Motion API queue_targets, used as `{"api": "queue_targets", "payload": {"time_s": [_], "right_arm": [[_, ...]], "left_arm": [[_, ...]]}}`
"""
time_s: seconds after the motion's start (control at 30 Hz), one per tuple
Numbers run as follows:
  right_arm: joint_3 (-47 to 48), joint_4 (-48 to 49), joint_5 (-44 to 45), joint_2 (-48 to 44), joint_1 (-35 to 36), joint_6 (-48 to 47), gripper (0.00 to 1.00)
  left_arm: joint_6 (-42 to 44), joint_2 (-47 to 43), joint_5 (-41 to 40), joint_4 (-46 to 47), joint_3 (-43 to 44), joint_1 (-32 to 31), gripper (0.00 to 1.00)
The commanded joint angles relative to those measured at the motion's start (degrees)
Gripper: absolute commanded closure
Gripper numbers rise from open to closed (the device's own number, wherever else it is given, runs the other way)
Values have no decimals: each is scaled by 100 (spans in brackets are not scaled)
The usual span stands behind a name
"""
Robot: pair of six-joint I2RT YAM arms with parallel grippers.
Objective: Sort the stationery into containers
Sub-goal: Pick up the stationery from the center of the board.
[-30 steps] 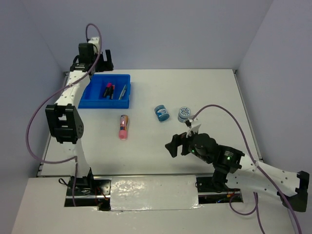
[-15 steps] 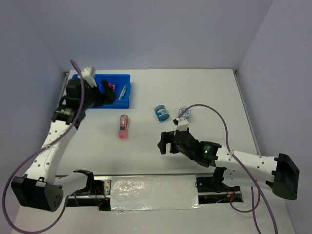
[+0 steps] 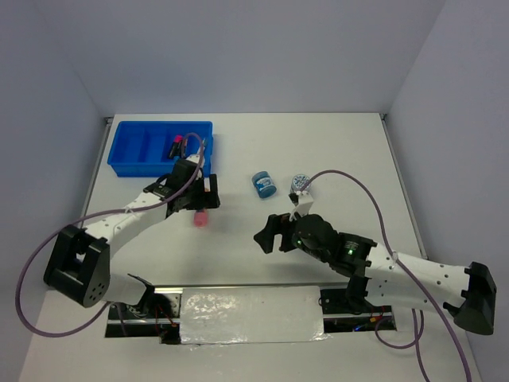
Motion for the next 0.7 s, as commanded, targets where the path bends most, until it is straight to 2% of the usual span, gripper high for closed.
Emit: {"api": "queue_targets", "payload": {"time_s": [0.0, 0.17, 0.37, 0.4, 0.47, 0.5, 0.57, 0.6, 0.67], "right_arm": [[-109, 57, -139, -307, 56, -30, 0], [-136, 74, -210, -527, 56, -48, 0], [-162, 74, -227, -650, 56, -66, 0], [-171, 66, -227, -667, 56, -83, 0], [-171, 48, -210, -702, 47, -110, 0], [-171, 39, -192, -711, 56, -136, 0], [-153, 4, -183, -747, 56, -171, 0], [-153, -5, -175, -764, 56, -189, 0], [-136, -66, -157, -817, 65, -206, 0]], "left_arm": [[-66, 377, -329, 443, 90, -18, 1], [-101, 967, -550, 425, 275, -36, 2], [-66, 1503, -840, 442, 311, -62, 14], [-66, 1556, -831, 477, 285, -62, 18], [-48, 1609, -779, 626, 197, -80, 33], [-39, 1609, -779, 653, 170, -97, 56], [57, 1609, -735, 636, 196, -141, 70], [92, 1600, -726, 592, 231, -150, 82], [206, 1486, -831, 243, 424, -255, 94]]}}
